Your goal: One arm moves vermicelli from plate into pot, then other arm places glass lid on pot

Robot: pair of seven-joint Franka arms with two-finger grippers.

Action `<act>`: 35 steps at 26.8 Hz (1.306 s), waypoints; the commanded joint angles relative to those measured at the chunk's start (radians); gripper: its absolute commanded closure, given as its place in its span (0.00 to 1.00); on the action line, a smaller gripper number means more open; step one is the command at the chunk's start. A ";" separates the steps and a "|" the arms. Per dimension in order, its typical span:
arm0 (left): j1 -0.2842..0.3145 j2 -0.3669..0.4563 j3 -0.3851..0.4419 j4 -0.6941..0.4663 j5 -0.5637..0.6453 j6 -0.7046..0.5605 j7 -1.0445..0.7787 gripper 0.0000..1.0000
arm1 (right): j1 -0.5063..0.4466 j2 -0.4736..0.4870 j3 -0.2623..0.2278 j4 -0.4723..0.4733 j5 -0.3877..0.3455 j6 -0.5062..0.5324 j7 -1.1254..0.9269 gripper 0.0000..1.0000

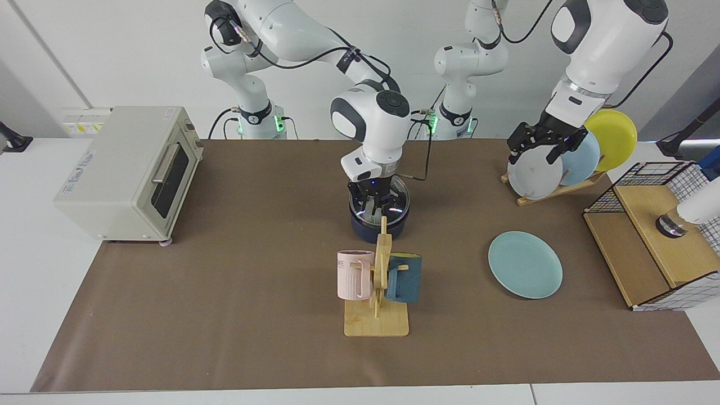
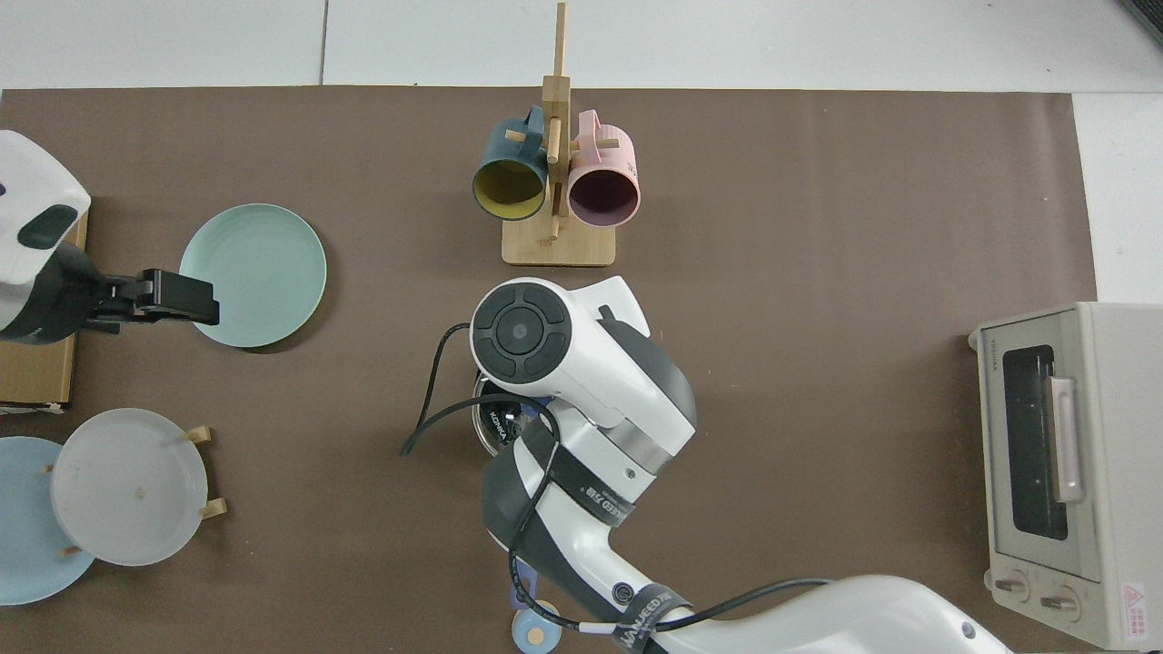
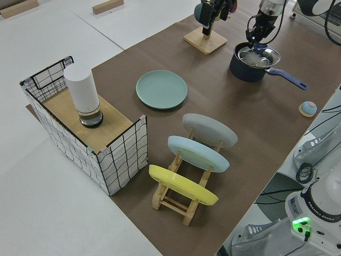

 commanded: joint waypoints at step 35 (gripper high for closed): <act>-0.011 -0.024 0.012 -0.023 -0.005 0.005 0.009 0.00 | -0.125 -0.322 -0.363 0.117 0.240 -0.344 -0.996 0.00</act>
